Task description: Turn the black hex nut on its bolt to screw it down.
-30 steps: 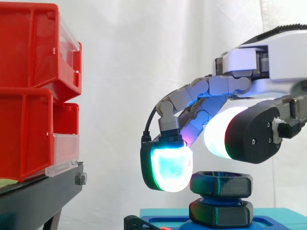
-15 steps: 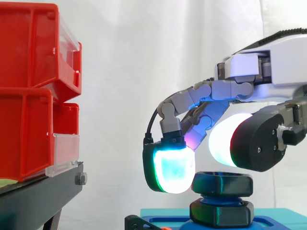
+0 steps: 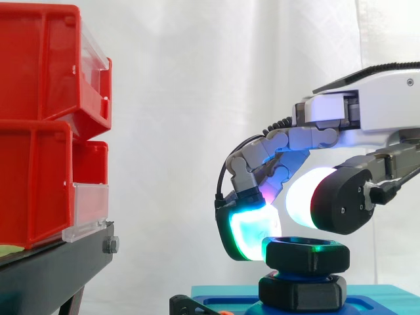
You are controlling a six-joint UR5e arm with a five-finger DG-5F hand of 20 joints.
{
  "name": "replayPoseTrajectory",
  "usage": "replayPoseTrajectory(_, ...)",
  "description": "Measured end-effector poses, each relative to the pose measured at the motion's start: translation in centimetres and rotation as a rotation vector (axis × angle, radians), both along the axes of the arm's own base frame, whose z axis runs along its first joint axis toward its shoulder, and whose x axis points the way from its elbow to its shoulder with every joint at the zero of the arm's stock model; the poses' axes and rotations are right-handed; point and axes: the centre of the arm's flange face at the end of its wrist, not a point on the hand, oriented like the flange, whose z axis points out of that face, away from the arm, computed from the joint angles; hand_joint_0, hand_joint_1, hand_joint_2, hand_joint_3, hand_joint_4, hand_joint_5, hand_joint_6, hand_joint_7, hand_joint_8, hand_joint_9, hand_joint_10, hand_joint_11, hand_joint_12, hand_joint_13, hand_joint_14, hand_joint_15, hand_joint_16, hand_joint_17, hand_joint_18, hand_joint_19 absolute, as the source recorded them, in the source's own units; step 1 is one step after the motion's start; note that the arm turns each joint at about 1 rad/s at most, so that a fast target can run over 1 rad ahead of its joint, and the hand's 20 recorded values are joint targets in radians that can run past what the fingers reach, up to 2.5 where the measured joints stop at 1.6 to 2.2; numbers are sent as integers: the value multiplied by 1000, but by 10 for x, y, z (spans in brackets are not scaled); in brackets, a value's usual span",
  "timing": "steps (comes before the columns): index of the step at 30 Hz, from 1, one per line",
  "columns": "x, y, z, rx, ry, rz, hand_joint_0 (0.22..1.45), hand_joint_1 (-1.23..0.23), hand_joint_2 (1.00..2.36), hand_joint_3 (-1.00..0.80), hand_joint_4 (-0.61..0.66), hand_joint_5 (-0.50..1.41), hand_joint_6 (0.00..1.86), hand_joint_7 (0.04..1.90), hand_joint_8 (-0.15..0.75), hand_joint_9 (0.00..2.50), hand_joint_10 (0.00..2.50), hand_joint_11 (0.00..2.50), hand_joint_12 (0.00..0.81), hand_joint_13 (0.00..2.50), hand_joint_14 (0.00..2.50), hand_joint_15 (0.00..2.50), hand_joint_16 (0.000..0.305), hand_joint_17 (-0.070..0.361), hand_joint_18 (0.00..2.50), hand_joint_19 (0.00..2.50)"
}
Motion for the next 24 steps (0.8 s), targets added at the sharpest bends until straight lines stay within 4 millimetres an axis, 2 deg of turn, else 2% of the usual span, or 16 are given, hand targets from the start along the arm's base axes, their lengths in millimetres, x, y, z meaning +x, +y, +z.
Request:
replayPoseTrajectory(8,1,-14,11,-5,-21,4,527,-117,1000,-500,168,-2,501,1380,266,815,0,11,312,639,2,60,45,101,560,365)
replayPoseTrajectory(14,10,-5,44,-5,-39,7,526,-113,1000,-500,170,-9,502,1326,264,799,0,4,314,639,2,63,45,101,557,369)
replayPoseTrajectory(18,14,14,50,-2,-40,9,527,-114,1000,-500,179,-19,502,1247,264,792,0,8,316,638,2,67,45,101,560,366)
replayPoseTrajectory(24,16,56,40,30,-31,22,527,-116,1000,-500,178,-25,503,1201,266,796,0,10,315,635,1,66,45,101,555,370)
